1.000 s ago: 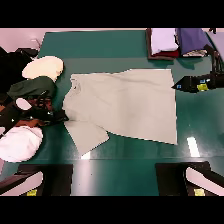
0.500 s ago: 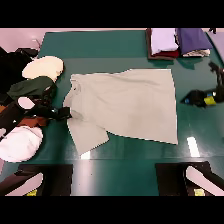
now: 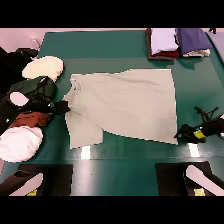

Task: Fold the shirts.

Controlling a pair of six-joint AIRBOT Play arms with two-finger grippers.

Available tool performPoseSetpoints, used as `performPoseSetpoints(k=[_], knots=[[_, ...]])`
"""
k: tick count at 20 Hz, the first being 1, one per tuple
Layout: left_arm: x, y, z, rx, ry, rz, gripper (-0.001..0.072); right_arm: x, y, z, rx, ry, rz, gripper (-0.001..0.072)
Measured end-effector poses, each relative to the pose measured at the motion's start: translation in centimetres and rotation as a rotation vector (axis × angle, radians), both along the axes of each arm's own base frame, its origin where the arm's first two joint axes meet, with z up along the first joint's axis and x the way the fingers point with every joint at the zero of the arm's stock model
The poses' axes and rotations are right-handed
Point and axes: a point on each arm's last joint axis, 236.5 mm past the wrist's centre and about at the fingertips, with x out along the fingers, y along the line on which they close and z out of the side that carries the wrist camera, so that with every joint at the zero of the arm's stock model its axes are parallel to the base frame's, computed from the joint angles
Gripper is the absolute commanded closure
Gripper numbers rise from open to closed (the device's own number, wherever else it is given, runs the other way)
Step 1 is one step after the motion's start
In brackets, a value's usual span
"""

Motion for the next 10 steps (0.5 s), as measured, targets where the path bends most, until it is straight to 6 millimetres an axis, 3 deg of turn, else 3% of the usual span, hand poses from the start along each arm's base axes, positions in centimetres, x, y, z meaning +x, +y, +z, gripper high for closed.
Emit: performPoseSetpoints(k=[3,4,7,8,10], knots=[[-0.1,-0.1,0.1,-0.001,0.003,-0.004,0.0680,0.5,2.3,-1.0,0.042,0.004,0.030,0.0559],[-0.2,-0.1,0.2,-0.002,0.005,-0.008,0.0680,0.9,2.8,-1.1,0.044,-0.014,0.043,0.0677],[0.5,-0.3,2.9,-0.006,-0.054,-0.017,0.0680,3.7,3.1,0.0,-0.004,-0.154,0.088,0.0698],[0.8,-0.3,4.7,-0.005,-0.098,-0.023,0.0680,5.2,2.9,1.5,-0.025,-0.224,0.093,0.0698],[1.7,-0.4,10.5,-0.005,-0.235,-0.032,0.0680,8.0,3.0,6.7,-0.049,-0.381,0.127,0.0698]])
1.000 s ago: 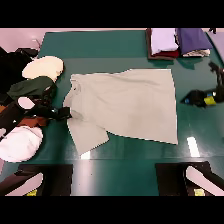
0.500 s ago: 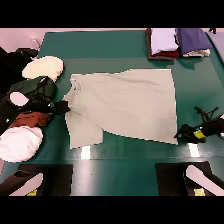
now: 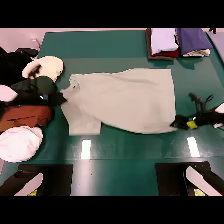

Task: Fold the shirts.

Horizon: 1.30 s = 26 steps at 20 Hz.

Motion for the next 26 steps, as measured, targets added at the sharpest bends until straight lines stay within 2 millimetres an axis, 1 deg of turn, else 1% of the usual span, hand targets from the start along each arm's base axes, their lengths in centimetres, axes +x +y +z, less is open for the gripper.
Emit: performPoseSetpoints(k=[1,2,3,4,5,6,7,8,9,10,11,12,13,14,15,16,17,18,19,21,23,24,25,26], knots=[[0.2,-0.1,4.0,-0.004,-0.091,-0.003,0.0680,2.0,-0.6,3.5,-0.039,-0.118,0.002,0.0698],[0.3,-0.1,8.2,-0.008,-0.185,-0.003,0.0680,3.6,-0.9,7.5,-0.070,-0.235,0.008,0.0699],[-0.2,-0.1,12.9,-0.012,-0.291,-0.005,0.0680,4.8,-1.1,12.3,-0.109,-0.364,0.016,0.0698],[-1.1,-0.2,17.9,-0.016,-0.405,-0.007,0.0680,5.8,-1.4,17.3,-0.155,-0.500,0.013,0.0699],[-2.3,-0.1,22.5,-0.019,-0.513,-0.006,0.0680,6.2,-1.6,22.0,-0.197,-0.620,0.011,0.0699],[-4.0,-0.1,27.2,-0.022,-0.624,-0.005,0.0680,6.2,-1.5,26.7,-0.234,-0.737,0.010,0.0698],[-5.9,0.0,31.2,-0.027,-0.722,-0.005,0.0680,5.7,-1.3,31.5,-0.270,-0.851,0.011,0.0698],[-8.0,0.0,35.0,-0.033,-0.817,-0.005,0.0680,5.0,-1.1,35.7,-0.305,-0.953,0.012,0.0699],[-10.4,0.0,38.6,-0.039,-0.912,-0.004,0.0680,4.1,-0.8,39.3,-0.335,-1.038,0.013,0.0698],[-12.7,0.2,41.6,-0.043,-0.998,0.001,0.0680,3.1,-0.4,42.5,-0.360,-1.112,0.016,0.0699],[-14.7,0.4,43.9,-0.042,-1.067,0.006,0.0680,1.9,0.0,45.5,-0.386,-1.181,0.023,0.0699],[-16.6,0.6,45.8,-0.044,-1.128,0.014,0.0680,1.0,0.4,47.5,-0.403,-1.228,0.027,0.0699],[-18.2,0.9,47.5,-0.045,-1.184,0.027,0.0680,0.4,0.6,49.1,-0.415,-1.262,0.031,0.0699],[-19.2,1.2,48.6,-0.044,-1.223,0.043,0.0680,-0.1,0.8,50.3,-0.423,-1.285,0.032,0.0699],[-19.4,1.6,49.0,-0.037,-1.233,0.058,0.0680,-0.4,0.9,50.9,-0.424,-1.295,0.033,0.0699],[-18.8,1.9,48.7,-0.024,-1.217,0.074,0.0680,-0.4,1.0,51.1,-0.423,-1.294,0.036,0.0699],[-17.7,2.1,47.9,-0.009,-1.179,0.082,0.0679,0.0,0.9,50.7,-0.416,-1.274,0.037,0.0699],[-15.8,2.3,46.3,0.008,-1.112,0.087,0.0679,0.8,0.6,49.8,-0.403,-1.242,0.038,0.0699],[-13.3,2.4,44.2,0.029,-1.031,0.088,0.0679,1.9,0.3,48.5,-0.388,-1.196,0.038,0.0699],[-7.6,2.4,38.2,0.060,-0.826,0.078,0.0679,4.8,-0.8,44.7,-0.350,-1.072,0.039,0.0699],[-2.1,2.1,30.8,0.069,-0.607,0.057,0.0679,8.1,-1.8,39.4,-0.298,-0.918,0.042,0.0699],[0.4,1.8,26.5,0.068,-0.493,0.045,0.0678,9.7,-2.4,36.2,-0.267,-0.830,0.043,0.0699],[2.5,1.6,22.3,0.070,-0.389,0.035,0.0678,11.1,-2.8,33.0,-0.238,-0.747,0.042,0.0699],[4.3,1.4,17.9,0.071,-0.287,0.024,0.0679,12.5,-3.4,29.2,-0.211,-0.649,0.040,0.0699]])
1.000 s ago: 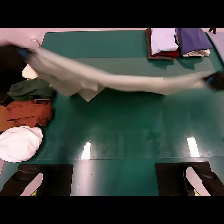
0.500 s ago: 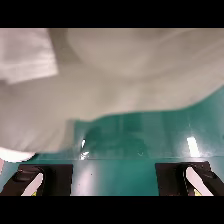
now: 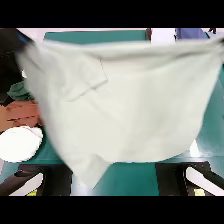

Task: Fold the shirts.

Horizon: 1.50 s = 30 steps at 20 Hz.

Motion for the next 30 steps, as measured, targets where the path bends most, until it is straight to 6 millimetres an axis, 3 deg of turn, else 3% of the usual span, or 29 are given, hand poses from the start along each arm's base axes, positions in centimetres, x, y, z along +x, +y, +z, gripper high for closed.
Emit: performPoseSetpoints(k=[2,4,6,8,11,13,15,19,20,21,22,24,27,30], knots=[[3.1,-0.1,-8.0,-0.002,0.168,0.002,0.0679,1.8,-1.0,-7.2,0.044,0.178,-0.012,0.0699],[5.5,-0.3,-14.6,-0.005,0.284,0.002,0.0679,3.1,-1.8,-13.7,0.082,0.319,-0.027,0.0699],[7.7,-0.7,-19.4,-0.019,0.339,0.002,0.0679,4.7,-2.3,-18.3,0.111,0.403,-0.038,0.0699],[9.9,-1.0,-22.1,-0.041,0.349,0.013,0.0679,6.7,-2.5,-21.2,0.122,0.442,-0.037,0.0699],[12.3,-1.2,-23.3,-0.057,0.331,0.018,0.0678,9.4,-2.3,-22.5,0.116,0.442,-0.021,0.0699],[12.5,-1.4,-23.5,-0.055,0.344,-0.001,0.0679,10.3,-2.2,-22.4,0.096,0.435,-0.001,0.0699],[11.2,-1.7,-24.7,-0.035,0.410,-0.038,0.0680,9.8,-2.5,-22.6,0.060,0.449,0.004,0.0699],[7.2,-1.4,-29.1,0.017,0.586,-0.085,0.0677,6.8,-3.1,-24.2,0.020,0.513,-0.008,0.0697],[6.3,-1.3,-30.1,0.025,0.623,-0.090,0.0559,6.0,-3.2,-24.7,0.015,0.529,-0.012,0.0686],[5.5,-1.2,-30.9,0.030,0.653,-0.091,0.0197,5.2,-3.2,-25.3,0.013,0.541,-0.018,0.0491],[4.9,-0.9,-31.7,0.042,0.679,-0.084,0.0176,4.7,-3.4,-25.7,0.006,0.549,-0.025,0.0318],[4.0,-0.4,-32.2,0.050,0.716,-0.063,0.0221,3.8,-3.2,-26.1,0.009,0.558,-0.031,0.0323],[2.1,0.7,-30.8,0.095,0.727,-0.044,0.0220,2.6,-2.9,-24.7,0.007,0.544,-0.030,0.0324],[-2.5,1.7,-29.8,0.131,0.750,-0.025,0.0220,0.7,-2.1,-21.8,-0.004,0.520,-0.012,0.0324]])
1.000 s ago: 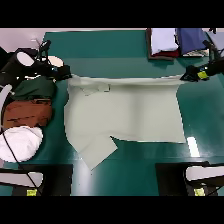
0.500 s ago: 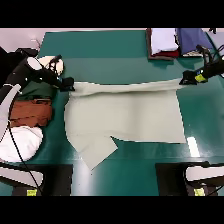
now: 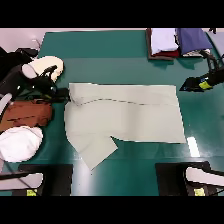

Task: Fold the shirts.

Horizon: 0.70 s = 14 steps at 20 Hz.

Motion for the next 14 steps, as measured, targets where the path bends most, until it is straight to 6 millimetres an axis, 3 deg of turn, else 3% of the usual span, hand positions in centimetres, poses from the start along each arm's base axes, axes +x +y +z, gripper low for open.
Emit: performPoseSetpoints(k=[5,7,10,14], knots=[[-11.6,0.8,-3.0,0.017,0.123,0.063,0.0220,-2.3,1.8,5.2,-0.026,-0.099,0.044,0.0324],[-15.1,0.3,-4.5,-0.012,0.157,0.097,0.0220,-2.9,2.4,6.5,-0.035,-0.131,0.058,0.0324],[-17.8,-1.3,-6.1,-0.094,0.186,0.141,0.0220,-3.5,2.8,7.8,-0.045,-0.167,0.068,0.0324],[-18.7,-4.1,-6.8,-0.236,0.182,0.187,0.0220,-4.0,3.1,8.9,-0.050,-0.196,0.071,0.0324]])
